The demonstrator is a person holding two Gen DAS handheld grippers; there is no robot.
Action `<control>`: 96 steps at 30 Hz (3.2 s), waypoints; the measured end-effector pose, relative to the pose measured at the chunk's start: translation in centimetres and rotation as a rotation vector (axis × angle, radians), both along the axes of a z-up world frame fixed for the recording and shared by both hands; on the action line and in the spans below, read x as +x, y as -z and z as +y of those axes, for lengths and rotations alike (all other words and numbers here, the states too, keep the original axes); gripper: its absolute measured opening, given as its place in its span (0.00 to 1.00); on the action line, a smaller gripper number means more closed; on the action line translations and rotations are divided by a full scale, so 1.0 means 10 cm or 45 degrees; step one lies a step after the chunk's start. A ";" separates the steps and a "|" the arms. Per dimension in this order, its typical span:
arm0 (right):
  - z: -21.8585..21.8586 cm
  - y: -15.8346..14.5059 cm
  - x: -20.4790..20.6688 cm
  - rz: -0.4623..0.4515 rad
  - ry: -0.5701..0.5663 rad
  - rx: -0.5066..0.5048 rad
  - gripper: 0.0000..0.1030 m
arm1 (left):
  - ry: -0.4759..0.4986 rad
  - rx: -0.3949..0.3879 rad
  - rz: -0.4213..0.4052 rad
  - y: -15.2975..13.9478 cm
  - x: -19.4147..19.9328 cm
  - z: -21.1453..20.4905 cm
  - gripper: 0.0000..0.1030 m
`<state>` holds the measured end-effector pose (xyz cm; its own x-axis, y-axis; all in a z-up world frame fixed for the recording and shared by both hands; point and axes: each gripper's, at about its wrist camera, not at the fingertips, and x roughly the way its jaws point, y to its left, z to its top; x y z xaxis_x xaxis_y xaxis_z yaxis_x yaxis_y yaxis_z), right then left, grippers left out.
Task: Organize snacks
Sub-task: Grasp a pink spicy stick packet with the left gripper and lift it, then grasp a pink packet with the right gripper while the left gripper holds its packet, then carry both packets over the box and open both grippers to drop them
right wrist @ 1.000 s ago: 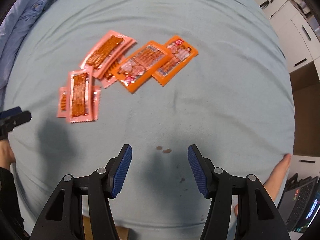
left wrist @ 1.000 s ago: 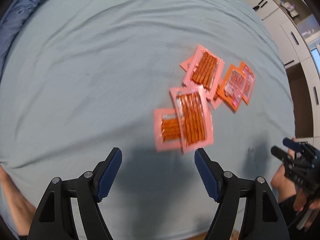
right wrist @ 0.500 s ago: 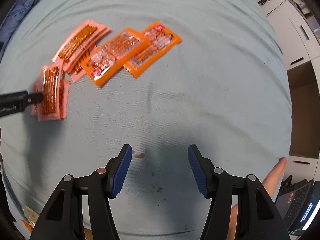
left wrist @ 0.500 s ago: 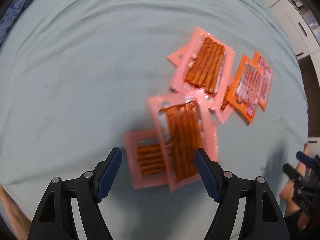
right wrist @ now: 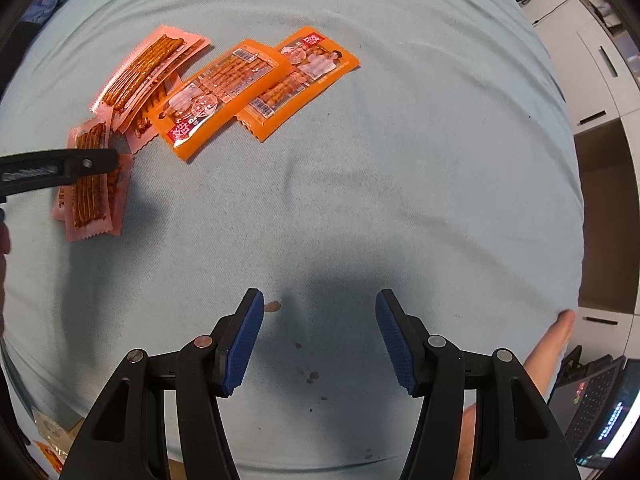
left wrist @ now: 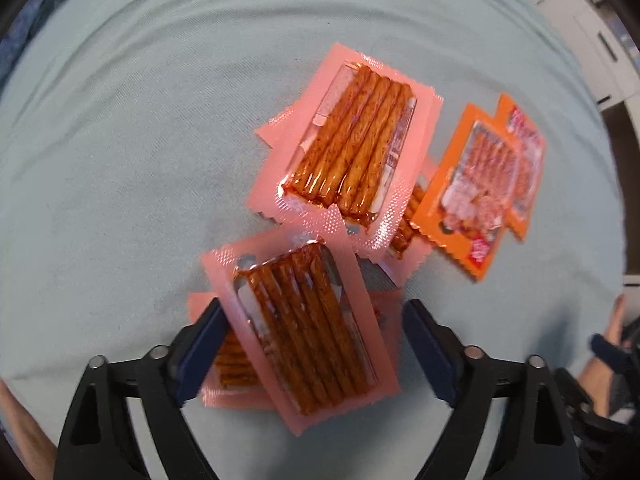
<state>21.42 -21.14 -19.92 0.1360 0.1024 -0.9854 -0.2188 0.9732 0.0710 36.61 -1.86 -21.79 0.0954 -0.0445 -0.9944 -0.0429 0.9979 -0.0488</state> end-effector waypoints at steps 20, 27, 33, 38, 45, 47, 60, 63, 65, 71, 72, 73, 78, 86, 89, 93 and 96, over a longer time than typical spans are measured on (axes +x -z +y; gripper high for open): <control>0.14 -0.03 -0.02 -0.017 -0.017 -0.038 0.55 | 0.044 -0.298 0.005 -0.39 -0.49 0.13 0.34; 0.58 -0.21 -0.05 -0.078 -0.182 0.071 0.55 | 0.018 -0.283 -0.057 -0.74 -0.77 0.67 0.34; 1.43 -0.30 -0.37 -0.277 -0.629 -0.100 0.55 | -0.063 -0.303 -0.067 -0.86 -1.16 1.38 0.34; 2.06 -0.19 -0.57 -0.322 -0.921 -0.143 0.55 | -0.076 -0.295 -0.107 -0.97 -1.27 1.58 0.34; 2.39 0.06 -0.43 -0.277 -0.959 -0.097 0.59 | -0.110 -0.332 -0.090 -0.92 -1.26 1.68 0.34; 2.37 0.03 -0.30 -0.245 -0.871 -0.018 0.59 | -0.116 -0.342 -0.080 -0.91 -1.25 1.67 0.34; 1.96 -0.21 -0.21 -0.142 -0.609 0.201 0.03 | -0.075 -0.355 -0.094 -1.17 -1.43 1.58 0.35; 1.77 -0.35 -0.36 -0.159 -0.601 0.210 0.02 | -0.078 -0.362 -0.115 -1.35 -1.56 1.51 0.35; 1.62 -0.50 -0.48 -0.184 -0.614 0.194 0.01 | -0.059 -0.351 -0.128 -1.48 -1.66 1.40 0.35; 1.01 -1.20 -0.88 -0.272 -0.597 0.260 0.00 | 0.044 -0.371 -0.151 -1.90 -2.09 1.00 0.36; 0.87 -1.34 -1.02 -0.285 -0.595 0.277 0.00 | 0.053 -0.375 -0.155 -1.95 -2.13 0.97 0.36; 0.76 -1.46 -1.12 -0.299 -0.593 0.289 0.00 | 0.068 -0.381 -0.157 -2.00 -2.21 0.90 0.37; 0.26 -2.07 -1.71 -0.378 -0.614 0.378 0.00 | 0.148 -0.452 -0.105 -2.17 -2.68 0.54 0.38; -0.39 -2.45 -2.64 -0.484 -0.614 0.488 0.00 | 0.155 -0.421 -0.005 -1.78 -3.23 0.15 0.40; -0.50 -2.46 -2.79 -0.487 -0.616 0.507 0.00 | 0.056 -0.365 -0.022 -1.57 -3.27 0.20 0.53; -0.56 -2.38 -2.94 -0.482 -0.628 0.506 0.00 | -0.003 -0.361 0.003 -1.49 -3.35 0.24 0.74; -0.51 -2.31 -2.98 -0.450 -0.659 0.506 0.00 | 0.049 -0.351 -0.029 -1.57 -3.32 0.20 0.76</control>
<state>-8.36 -26.29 3.14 0.2755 0.5795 -0.7670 -0.7174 0.6550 0.2372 3.44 0.11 -6.07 0.1107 -0.3173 -0.9418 -0.0011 0.9476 -0.3194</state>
